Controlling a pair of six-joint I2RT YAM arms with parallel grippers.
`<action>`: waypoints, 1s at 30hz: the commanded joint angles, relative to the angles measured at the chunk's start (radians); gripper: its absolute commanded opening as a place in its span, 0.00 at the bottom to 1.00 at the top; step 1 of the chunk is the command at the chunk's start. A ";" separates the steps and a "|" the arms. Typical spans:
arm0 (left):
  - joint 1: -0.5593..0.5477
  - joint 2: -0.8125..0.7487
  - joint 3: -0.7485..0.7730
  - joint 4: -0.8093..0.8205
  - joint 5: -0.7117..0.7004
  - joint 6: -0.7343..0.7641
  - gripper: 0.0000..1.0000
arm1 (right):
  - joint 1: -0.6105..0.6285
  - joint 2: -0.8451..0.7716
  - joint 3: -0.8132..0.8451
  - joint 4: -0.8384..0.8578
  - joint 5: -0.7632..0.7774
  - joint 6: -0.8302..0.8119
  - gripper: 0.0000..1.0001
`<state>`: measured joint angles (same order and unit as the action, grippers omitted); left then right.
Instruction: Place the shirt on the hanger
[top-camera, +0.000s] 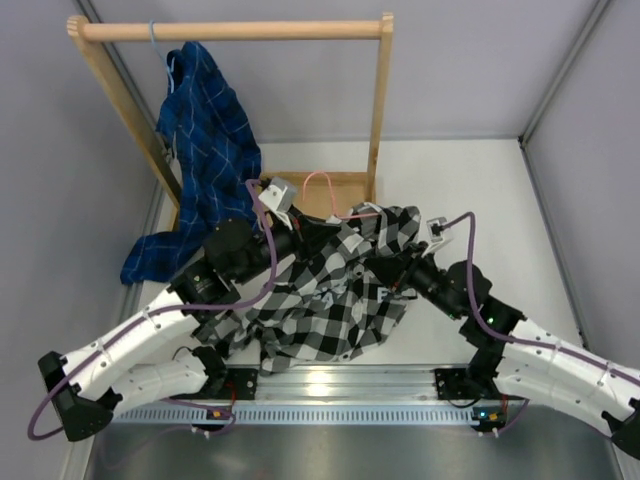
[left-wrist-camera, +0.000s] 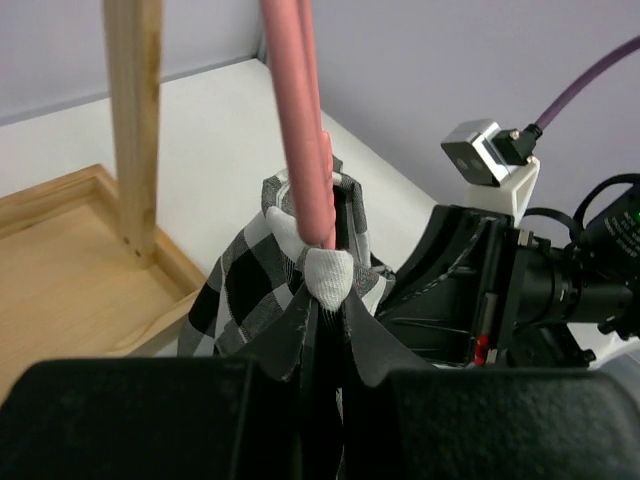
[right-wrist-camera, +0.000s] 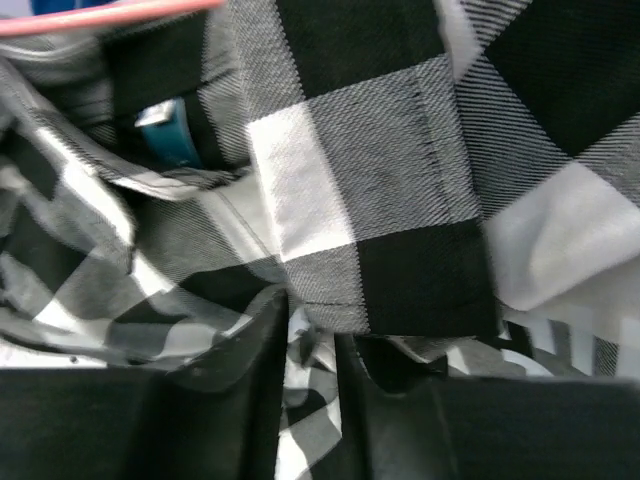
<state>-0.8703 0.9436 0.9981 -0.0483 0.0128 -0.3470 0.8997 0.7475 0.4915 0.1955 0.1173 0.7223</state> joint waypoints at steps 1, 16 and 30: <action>0.022 -0.064 -0.070 0.401 0.128 -0.020 0.00 | 0.016 -0.108 -0.034 0.044 0.024 0.017 0.27; 0.025 -0.037 -0.204 0.445 0.378 0.085 0.00 | 0.013 -0.439 0.386 -0.794 -0.234 -0.411 1.00; -0.012 0.215 -0.041 0.524 1.102 -0.057 0.00 | 0.015 0.009 0.647 -0.668 -0.574 -0.620 0.50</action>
<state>-0.8646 1.1526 0.8860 0.3428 0.9394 -0.3676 0.9028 0.7513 1.1202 -0.5259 -0.3046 0.1440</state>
